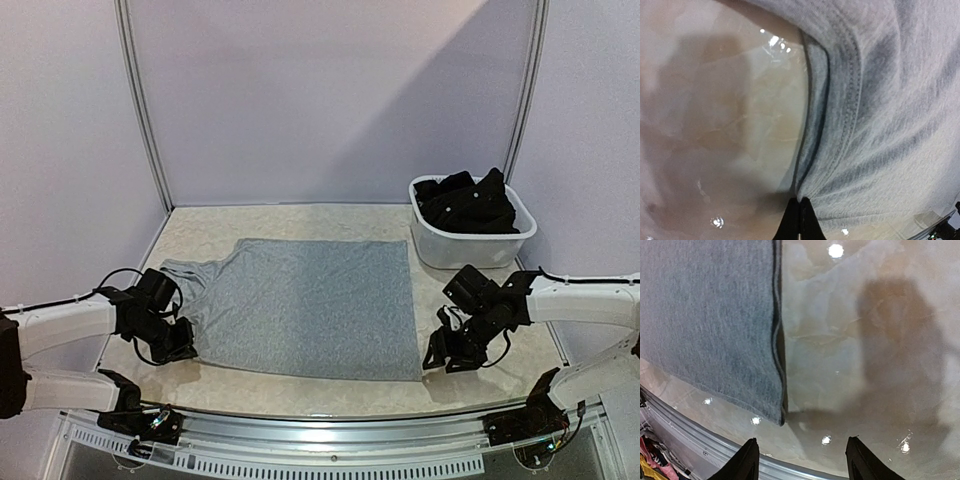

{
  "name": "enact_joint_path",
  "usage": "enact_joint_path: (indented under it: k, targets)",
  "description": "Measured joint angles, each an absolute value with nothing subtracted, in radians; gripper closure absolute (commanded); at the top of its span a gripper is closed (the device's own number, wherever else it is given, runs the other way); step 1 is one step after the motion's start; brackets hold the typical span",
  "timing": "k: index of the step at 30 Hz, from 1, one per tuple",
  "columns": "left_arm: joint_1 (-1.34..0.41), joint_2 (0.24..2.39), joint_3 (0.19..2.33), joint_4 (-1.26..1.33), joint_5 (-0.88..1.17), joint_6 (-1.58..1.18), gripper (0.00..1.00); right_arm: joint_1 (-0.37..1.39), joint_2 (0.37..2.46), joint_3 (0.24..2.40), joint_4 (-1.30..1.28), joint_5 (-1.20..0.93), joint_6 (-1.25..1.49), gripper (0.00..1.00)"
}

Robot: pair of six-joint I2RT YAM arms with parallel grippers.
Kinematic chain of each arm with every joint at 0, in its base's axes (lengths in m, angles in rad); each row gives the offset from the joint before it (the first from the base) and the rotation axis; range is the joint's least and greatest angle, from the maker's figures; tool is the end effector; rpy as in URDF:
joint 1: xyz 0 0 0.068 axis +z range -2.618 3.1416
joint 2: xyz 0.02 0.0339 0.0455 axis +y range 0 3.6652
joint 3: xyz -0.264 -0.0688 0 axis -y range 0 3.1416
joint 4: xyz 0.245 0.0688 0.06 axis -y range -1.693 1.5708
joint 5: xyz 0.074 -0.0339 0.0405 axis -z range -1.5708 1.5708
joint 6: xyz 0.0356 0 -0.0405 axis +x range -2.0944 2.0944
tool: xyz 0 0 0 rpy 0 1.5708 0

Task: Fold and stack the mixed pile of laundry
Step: Pick up the flattened tank top from the center of the board.

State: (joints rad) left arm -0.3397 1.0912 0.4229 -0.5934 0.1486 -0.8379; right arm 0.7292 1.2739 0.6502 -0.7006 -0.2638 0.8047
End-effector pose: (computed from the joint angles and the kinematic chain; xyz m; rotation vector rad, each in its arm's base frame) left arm 0.1499 -0.0586 0.1390 -0.6906 2.8530 -0.4356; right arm 0.1453 0.1423 0.1665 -0.0658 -3.0848 -0.5599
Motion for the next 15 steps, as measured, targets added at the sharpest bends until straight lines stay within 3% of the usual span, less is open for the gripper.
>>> enact_joint_path:
  k: [15]
  targets:
    - [-0.34, 1.123, 0.427, -0.573, 0.181, -0.843, 1.0, 0.833, 1.413, 0.667, -0.594, -0.279, 0.897, 0.58]
